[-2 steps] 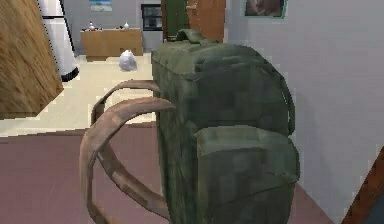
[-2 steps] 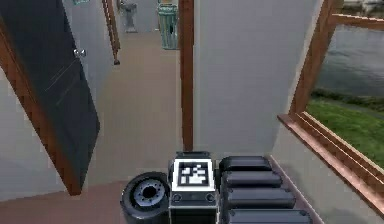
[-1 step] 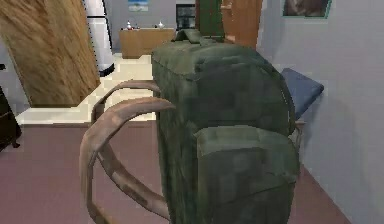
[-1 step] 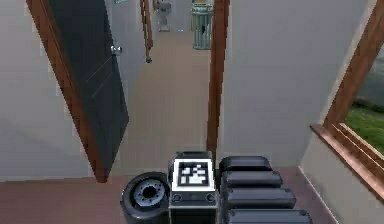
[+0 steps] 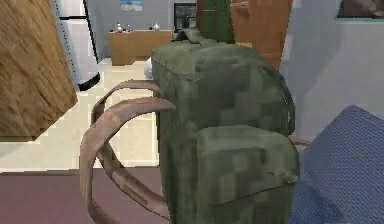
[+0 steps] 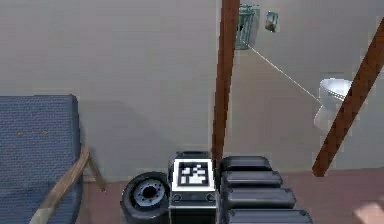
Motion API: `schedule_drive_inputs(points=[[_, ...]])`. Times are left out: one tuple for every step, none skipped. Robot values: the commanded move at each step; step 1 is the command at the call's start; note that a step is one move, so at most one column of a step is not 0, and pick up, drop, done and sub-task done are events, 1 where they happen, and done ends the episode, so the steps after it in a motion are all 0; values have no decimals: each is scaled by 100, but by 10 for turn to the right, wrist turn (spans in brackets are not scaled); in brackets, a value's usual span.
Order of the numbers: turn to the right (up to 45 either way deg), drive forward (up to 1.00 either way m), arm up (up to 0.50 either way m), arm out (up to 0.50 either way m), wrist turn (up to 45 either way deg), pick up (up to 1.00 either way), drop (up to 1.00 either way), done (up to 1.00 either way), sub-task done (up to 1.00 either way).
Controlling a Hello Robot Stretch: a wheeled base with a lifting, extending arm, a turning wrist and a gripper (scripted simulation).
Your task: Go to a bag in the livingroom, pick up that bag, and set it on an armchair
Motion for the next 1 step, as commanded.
schedule_drive_inputs(points=[[0, 100, 0, 0, 0, 0, 0, 0, 0]])
